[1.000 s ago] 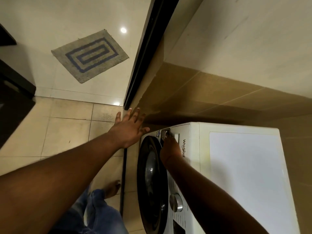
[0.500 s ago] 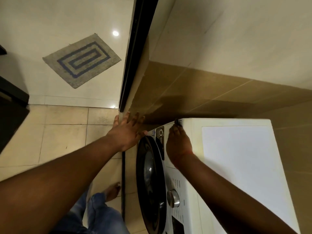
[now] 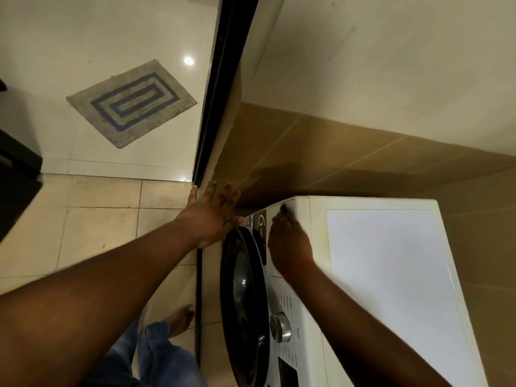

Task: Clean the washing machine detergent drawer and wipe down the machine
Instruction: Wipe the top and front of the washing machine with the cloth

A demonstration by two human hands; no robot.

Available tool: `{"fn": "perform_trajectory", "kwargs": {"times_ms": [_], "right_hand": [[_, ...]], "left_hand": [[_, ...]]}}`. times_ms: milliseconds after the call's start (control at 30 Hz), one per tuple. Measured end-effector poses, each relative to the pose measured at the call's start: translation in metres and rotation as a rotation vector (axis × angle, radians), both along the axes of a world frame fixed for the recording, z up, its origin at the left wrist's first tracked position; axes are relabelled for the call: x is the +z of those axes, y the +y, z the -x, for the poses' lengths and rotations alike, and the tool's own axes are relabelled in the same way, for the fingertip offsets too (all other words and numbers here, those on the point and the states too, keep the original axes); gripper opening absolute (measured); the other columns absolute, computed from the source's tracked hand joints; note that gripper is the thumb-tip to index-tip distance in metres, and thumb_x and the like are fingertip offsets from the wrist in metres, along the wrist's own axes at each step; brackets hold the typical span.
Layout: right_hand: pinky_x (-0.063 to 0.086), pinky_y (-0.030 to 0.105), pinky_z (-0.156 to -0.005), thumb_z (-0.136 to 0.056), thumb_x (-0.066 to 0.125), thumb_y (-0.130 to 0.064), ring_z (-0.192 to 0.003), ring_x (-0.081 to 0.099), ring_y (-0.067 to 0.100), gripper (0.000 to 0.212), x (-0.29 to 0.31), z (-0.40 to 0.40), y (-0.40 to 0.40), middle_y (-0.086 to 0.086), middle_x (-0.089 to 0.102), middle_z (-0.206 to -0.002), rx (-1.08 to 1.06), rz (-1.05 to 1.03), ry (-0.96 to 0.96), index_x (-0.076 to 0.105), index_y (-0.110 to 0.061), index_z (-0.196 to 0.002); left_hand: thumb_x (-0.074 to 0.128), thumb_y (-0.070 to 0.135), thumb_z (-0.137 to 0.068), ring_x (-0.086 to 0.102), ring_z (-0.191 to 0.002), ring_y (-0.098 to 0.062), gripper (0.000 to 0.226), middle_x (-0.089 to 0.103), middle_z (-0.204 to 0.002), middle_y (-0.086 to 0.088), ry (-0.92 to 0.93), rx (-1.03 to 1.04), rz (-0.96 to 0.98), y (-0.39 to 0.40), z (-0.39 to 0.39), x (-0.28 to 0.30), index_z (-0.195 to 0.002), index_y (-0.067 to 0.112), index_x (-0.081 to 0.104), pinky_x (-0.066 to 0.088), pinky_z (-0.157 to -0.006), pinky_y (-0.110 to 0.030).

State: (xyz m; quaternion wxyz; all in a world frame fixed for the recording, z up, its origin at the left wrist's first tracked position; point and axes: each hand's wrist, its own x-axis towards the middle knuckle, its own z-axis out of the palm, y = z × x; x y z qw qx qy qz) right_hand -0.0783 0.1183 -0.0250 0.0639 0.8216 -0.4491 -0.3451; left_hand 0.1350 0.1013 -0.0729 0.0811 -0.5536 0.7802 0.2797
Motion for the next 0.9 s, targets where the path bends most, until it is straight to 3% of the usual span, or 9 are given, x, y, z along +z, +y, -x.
{"fn": "perform_trajectory", "kwargs": {"times_ms": [100, 367, 467, 700, 800, 900], "right_hand": [[0.001, 0.043, -0.12, -0.1, 0.021, -0.025, -0.149, 0.013, 0.032, 0.053, -0.003, -0.004, -0.03, 0.016, 0.026, -0.158, -0.038, 0.107, -0.02, 0.038, -0.003, -0.146], [0.005, 0.043, -0.12, -0.098, 0.045, -0.025, -0.148, 0.015, 0.031, 0.047, 0.007, 0.019, 0.054, 0.016, 0.028, -0.157, -0.002, -0.074, 0.066, 0.048, -0.005, -0.14], [0.003, 0.043, -0.12, -0.099, 0.042, -0.028, -0.148, 0.015, 0.03, 0.048, 0.001, 0.01, 0.029, 0.014, 0.028, -0.157, 0.061, -0.012, 0.087, 0.047, -0.005, -0.141], [0.006, 0.041, -0.12, -0.101, 0.03, -0.021, -0.148, 0.018, 0.029, 0.048, -0.017, -0.008, -0.026, 0.016, 0.029, -0.156, -0.054, 0.121, 0.026, 0.041, -0.003, -0.144], [0.001, 0.048, -0.119, -0.098, 0.042, -0.026, -0.145, 0.021, 0.035, 0.044, -0.02, 0.003, 0.031, 0.02, 0.036, -0.152, 0.014, 0.033, 0.168, 0.056, -0.003, -0.133], [-0.009, 0.051, -0.115, -0.091, 0.059, -0.028, -0.143, 0.026, 0.035, 0.035, -0.021, 0.004, 0.08, 0.016, 0.049, -0.142, 0.027, -0.182, 0.36, 0.066, -0.008, -0.119]], "left_hand": [[-0.001, 0.067, -0.088, -0.019, -0.148, -0.029, 0.077, -0.018, -0.162, -0.001, 0.0, -0.011, -0.007, 0.009, -0.005, 0.001, -0.154, 0.03, -0.014, -0.004, -0.117, -0.061], [-0.011, 0.074, -0.078, -0.016, -0.149, -0.028, 0.087, -0.014, -0.163, 0.0, 0.045, 0.062, -0.009, 0.024, -0.016, -0.001, -0.153, 0.031, -0.012, -0.003, -0.117, -0.062], [-0.011, 0.073, -0.078, -0.016, -0.149, -0.028, 0.086, -0.014, -0.163, 0.0, 0.039, 0.06, -0.015, 0.027, -0.016, -0.003, -0.153, 0.031, -0.014, -0.002, -0.117, -0.061], [-0.005, 0.072, -0.083, -0.016, -0.149, -0.026, 0.081, -0.015, -0.163, 0.001, 0.054, 0.015, -0.033, 0.038, -0.011, -0.009, -0.153, 0.032, -0.012, -0.002, -0.118, -0.06], [-0.001, 0.069, -0.088, -0.015, -0.149, -0.026, 0.076, -0.016, -0.163, 0.002, 0.04, 0.048, -0.066, 0.041, -0.014, -0.016, -0.154, 0.032, -0.012, -0.002, -0.118, -0.06], [0.003, 0.068, -0.091, -0.014, -0.15, -0.027, 0.073, -0.015, -0.163, 0.002, 0.072, 0.048, -0.078, 0.047, -0.008, -0.021, -0.153, 0.032, -0.012, -0.002, -0.118, -0.061]]}}
